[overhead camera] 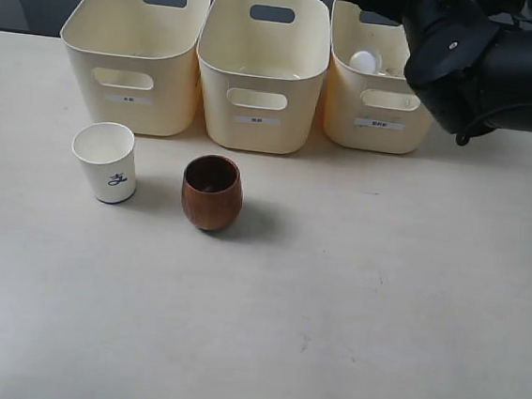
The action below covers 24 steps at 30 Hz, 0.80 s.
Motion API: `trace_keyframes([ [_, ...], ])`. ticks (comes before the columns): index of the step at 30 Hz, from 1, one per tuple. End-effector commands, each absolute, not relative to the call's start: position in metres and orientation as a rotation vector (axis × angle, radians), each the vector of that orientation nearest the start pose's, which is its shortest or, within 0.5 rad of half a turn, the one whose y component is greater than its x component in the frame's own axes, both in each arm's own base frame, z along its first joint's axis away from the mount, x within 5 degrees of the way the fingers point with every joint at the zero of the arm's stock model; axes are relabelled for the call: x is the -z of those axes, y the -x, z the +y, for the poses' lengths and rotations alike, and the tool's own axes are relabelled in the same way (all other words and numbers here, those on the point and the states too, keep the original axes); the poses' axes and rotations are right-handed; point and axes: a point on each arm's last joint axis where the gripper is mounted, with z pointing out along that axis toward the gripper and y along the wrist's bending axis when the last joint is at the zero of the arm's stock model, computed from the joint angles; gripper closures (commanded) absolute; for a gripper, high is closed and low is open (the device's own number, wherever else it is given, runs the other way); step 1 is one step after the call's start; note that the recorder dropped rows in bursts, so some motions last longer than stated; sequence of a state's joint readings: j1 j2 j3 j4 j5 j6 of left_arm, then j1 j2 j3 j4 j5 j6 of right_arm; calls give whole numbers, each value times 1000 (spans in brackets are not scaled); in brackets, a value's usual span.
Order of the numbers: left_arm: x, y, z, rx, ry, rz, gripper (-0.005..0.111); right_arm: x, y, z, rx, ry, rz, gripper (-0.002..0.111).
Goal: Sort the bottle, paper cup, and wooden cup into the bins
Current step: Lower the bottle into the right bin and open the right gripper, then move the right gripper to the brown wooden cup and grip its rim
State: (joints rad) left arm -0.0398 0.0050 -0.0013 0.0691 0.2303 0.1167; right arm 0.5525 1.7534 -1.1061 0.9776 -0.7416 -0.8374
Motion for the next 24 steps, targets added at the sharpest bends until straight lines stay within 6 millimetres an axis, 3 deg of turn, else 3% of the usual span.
trace_keyframes([
  [1,-193,-56,-1,-117,-181,1699,107,-272,-358,157,52,-61,1680,36],
  [6,-193,-56,-1,-117,-181,1699,107,-281,-349,164,-86,-1,1756,36],
  [14,-193,-56,-1,-117,-181,1699,107,-297,-321,187,-413,282,1918,36],
  [24,-193,-56,-1,-117,-181,1699,107,-282,-295,208,-703,558,2108,36],
])
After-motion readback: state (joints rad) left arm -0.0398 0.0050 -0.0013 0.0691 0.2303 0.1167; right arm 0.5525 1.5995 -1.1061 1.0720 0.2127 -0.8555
